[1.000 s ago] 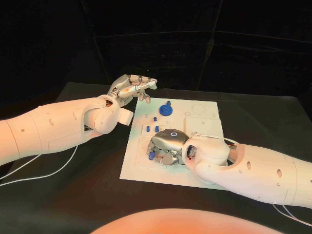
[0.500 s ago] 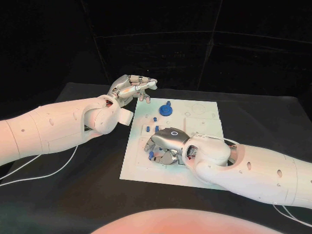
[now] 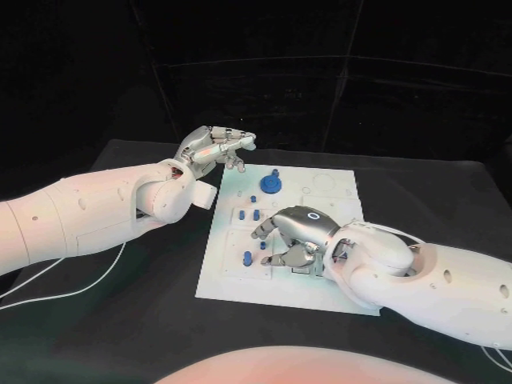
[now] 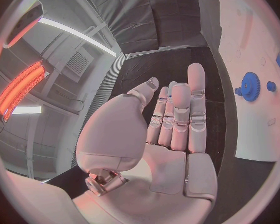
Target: Assemble the parts on the task board
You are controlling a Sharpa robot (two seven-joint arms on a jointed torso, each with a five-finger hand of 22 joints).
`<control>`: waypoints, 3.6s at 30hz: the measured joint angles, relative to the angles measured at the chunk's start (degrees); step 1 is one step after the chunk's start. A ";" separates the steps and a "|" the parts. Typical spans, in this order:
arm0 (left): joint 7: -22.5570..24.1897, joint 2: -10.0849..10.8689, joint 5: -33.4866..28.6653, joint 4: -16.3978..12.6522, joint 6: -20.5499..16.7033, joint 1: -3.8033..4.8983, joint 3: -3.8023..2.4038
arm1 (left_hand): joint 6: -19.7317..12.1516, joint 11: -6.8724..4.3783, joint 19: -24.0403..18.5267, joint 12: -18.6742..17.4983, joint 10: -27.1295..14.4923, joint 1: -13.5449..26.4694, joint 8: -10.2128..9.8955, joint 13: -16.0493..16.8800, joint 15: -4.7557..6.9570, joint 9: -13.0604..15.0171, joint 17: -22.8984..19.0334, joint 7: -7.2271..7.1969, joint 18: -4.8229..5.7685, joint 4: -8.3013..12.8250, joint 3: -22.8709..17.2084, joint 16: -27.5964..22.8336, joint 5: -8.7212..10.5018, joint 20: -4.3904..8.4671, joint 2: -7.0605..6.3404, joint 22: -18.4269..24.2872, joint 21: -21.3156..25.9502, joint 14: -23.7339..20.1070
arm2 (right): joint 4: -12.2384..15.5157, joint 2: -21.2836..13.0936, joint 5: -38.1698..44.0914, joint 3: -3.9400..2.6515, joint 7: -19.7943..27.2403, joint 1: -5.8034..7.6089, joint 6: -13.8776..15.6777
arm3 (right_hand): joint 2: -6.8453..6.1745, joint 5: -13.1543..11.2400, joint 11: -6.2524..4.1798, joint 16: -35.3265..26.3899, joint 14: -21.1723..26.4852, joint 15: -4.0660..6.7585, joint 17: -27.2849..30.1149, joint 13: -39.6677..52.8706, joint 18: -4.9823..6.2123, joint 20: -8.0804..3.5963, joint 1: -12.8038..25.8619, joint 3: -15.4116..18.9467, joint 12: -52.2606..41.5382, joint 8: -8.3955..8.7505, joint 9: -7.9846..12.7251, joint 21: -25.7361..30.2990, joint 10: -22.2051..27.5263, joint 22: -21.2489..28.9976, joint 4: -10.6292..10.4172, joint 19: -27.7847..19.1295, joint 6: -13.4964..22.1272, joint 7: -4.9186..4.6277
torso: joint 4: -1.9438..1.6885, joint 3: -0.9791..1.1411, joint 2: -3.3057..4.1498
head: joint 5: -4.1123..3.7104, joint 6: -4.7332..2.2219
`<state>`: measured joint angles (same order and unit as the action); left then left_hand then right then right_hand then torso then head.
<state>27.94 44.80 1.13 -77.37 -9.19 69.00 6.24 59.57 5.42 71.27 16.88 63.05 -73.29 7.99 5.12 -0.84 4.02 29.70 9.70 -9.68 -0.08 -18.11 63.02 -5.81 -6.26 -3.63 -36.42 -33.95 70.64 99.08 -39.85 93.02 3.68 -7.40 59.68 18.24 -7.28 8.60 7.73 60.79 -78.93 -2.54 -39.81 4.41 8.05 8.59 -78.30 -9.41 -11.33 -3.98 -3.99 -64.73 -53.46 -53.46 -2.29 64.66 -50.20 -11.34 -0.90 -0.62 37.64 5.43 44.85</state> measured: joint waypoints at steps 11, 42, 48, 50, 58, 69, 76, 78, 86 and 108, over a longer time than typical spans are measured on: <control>-0.11 0.61 0.00 -0.20 0.02 0.00 0.02 | 0.00 0.00 0.00 0.00 0.00 0.00 0.00 0.00 0.00 0.00 -0.02 0.00 0.00 0.00 0.00 0.00 0.00 0.00 0.00 0.04 0.00 0.00 | 5.65 -14.93 -18.99 -0.38 -0.67 4.49 4.23 | 1.90 1.93 -3.57 9.28 -5.02 2.80 -12.99 3.74 -1.92 -2.29 3.36 8.02 -10.59 -2.67 -0.67 -9.34 -16.87 -12.35 -5.56 9.86 -4.67 2.55 | 0.34 -0.15 -0.26 | -2.34 -0.82; -0.08 1.26 -0.01 -0.90 -0.05 -0.07 0.13 | 0.00 0.00 0.00 0.00 0.00 0.00 0.00 -0.02 0.00 0.00 -0.01 0.00 0.00 -0.16 0.15 0.00 0.00 0.00 0.00 0.03 0.00 0.00 | 9.52 -21.47 -8.90 -0.02 -22.45 -0.50 -4.86 | 1.11 2.18 -6.92 20.24 -5.01 5.02 -30.88 54.24 -4.52 -5.01 12.73 19.31 -51.23 -13.66 -4.18 -18.96 -25.06 -21.47 -14.55 17.87 -6.70 5.60 | 1.14 -0.47 -0.43 | -7.12 -1.05; -0.08 1.34 -0.01 -0.91 -0.04 -0.09 0.15 | 0.00 0.00 0.00 0.00 0.00 0.00 0.00 -0.02 0.00 0.00 -0.01 0.00 0.00 -0.16 0.15 0.00 0.00 0.00 0.00 0.03 0.00 0.00 | 8.65 -20.15 -7.45 -0.02 -23.08 -1.03 -5.80 | 1.70 2.38 -6.91 20.24 -5.01 5.02 -31.19 55.16 -4.51 -5.01 12.14 19.11 -51.45 -14.45 -4.63 -19.13 -25.06 -21.47 -14.34 17.87 -6.49 5.81 | 1.08 -0.51 -0.43 | -7.20 -0.95; -0.08 1.34 -0.01 -0.91 -0.04 -0.10 0.15 | 0.00 0.00 0.00 0.00 0.00 0.00 0.08 0.00 0.00 0.00 -0.01 0.00 0.00 -0.16 0.15 0.00 0.00 0.00 0.00 0.05 0.00 0.00 | 8.23 -19.55 -7.08 -0.03 -23.20 -1.24 -6.01 | 1.96 2.88 -6.91 20.31 -5.01 5.02 -31.25 55.45 -4.51 -5.01 11.88 18.94 -51.45 -14.65 -4.78 -19.13 -25.06 -21.47 -14.50 17.87 -6.47 5.83 | 1.08 -0.51 -0.42 | -7.20 -0.89; -0.08 1.34 -0.01 -0.92 -0.04 -0.14 0.16 | 0.00 0.00 0.00 0.00 0.00 0.00 0.24 0.04 0.00 0.00 -0.01 0.00 0.01 -0.16 0.15 0.00 0.00 0.00 0.00 0.09 0.00 0.00 | 6.78 -17.58 -6.03 -0.04 -23.30 -1.92 -6.26 | 3.23 3.72 -6.91 20.45 -5.01 5.01 -31.52 56.34 -4.51 -5.01 10.61 18.80 -51.68 -15.48 -5.32 -19.13 -25.06 -21.46 -14.35 17.87 -6.06 5.81 | 1.04 -0.48 -0.38 | -7.17 -0.76; -0.08 1.40 -0.01 -0.92 -0.03 -0.19 0.18 | 0.00 0.00 0.00 -0.01 0.01 0.00 0.23 0.03 0.00 0.00 0.00 0.00 0.00 -0.16 0.15 0.00 0.00 0.00 0.00 0.09 0.00 0.00 | 5.63 -15.60 -4.77 -0.60 -23.04 -2.90 -5.66 | 5.00 9.45 -7.12 20.74 -5.22 5.22 -32.20 58.78 -4.50 -5.22 7.01 18.71 -52.35 -17.18 -6.46 -19.34 -25.26 -21.46 -13.90 18.07 -5.52 5.94 | 1.02 -0.52 -0.37 | -6.97 -0.50; -0.09 1.52 -0.02 -0.92 -0.02 -0.22 0.18 | 0.00 0.00 0.00 -0.01 0.00 0.00 0.23 0.03 0.00 0.00 0.00 0.00 0.00 -0.16 0.15 0.00 0.00 0.00 0.00 0.08 0.00 0.00 | 6.10 -15.67 -4.43 -0.58 -22.86 -3.35 -4.46 | 6.82 13.79 -7.29 20.74 -5.03 5.43 -32.47 59.54 -4.53 -5.37 4.27 17.98 -52.35 -18.36 -6.96 -19.41 -25.44 -21.46 -13.16 18.22 -5.83 6.26 | 1.08 -0.51 -0.38 | -6.76 -0.39; -0.10 1.53 -0.02 -0.92 -0.02 -0.23 0.19 | 0.00 0.00 0.00 -0.01 0.00 0.00 0.23 0.03 0.00 0.00 0.00 0.00 0.00 -0.16 0.15 0.00 0.00 0.00 0.00 0.08 0.00 0.00 | 6.41 -15.94 -4.52 -0.49 -22.94 -3.47 -3.76 | 7.00 14.90 -7.53 20.99 -5.23 5.63 -32.66 59.77 -5.44 -5.54 3.80 17.83 -52.35 -18.43 -7.02 -19.64 -25.67 -21.46 -13.01 18.39 -5.91 6.40 | 1.12 -0.49 -0.39 | -6.69 -0.36; -0.12 1.52 -0.02 -0.89 0.01 -0.32 0.19 | 0.00 0.00 0.00 -0.01 0.01 0.00 0.23 0.03 0.00 0.00 0.00 0.00 0.00 -0.16 0.15 0.00 0.00 0.00 0.00 0.08 -0.01 0.00 | 8.17 -17.47 -6.09 -0.05 -23.57 -4.04 0.68 | 8.19 17.58 -7.65 20.98 -5.01 5.85 -32.78 59.97 -5.43 -5.54 1.98 17.84 -52.11 -18.46 -7.00 -19.64 -25.79 -21.45 -12.86 18.39 -5.73 6.58 | 1.15 -0.52 -0.46 | -6.81 -0.51; -0.21 1.36 -0.02 -0.93 0.16 -0.38 0.20 | 0.00 0.00 0.00 0.26 0.00 -0.29 0.23 0.02 0.00 0.00 -0.14 0.00 0.00 0.00 0.32 0.00 0.00 0.00 0.29 0.13 -0.01 0.00 | 8.84 -12.66 -11.79 -0.12 -23.08 -4.01 7.70 | 9.80 15.78 -7.74 20.97 -5.01 5.84 -33.01 60.38 -5.42 -5.74 3.59 19.25 -51.52 -19.12 -7.02 -19.64 -25.89 -21.45 -14.35 18.59 -6.09 6.22 | 0.97 -0.60 -0.38 | -6.15 -0.48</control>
<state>27.74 46.16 1.11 -78.29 -9.03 68.63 6.44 59.57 5.43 71.27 17.14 63.05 -73.59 8.22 5.15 -0.84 4.02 29.56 9.70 -9.68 -0.08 -17.79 63.02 -5.81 -6.26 -3.34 -36.30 -33.95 70.64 107.92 -52.50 81.23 3.56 -30.48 55.67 25.94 2.53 24.38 -0.02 81.76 -83.94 3.30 -72.83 64.79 2.63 2.85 -74.71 9.84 -62.85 -23.10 -11.01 -84.37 -79.35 -74.91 -16.64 83.25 -56.29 -5.12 0.07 -1.22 37.27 -0.72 44.37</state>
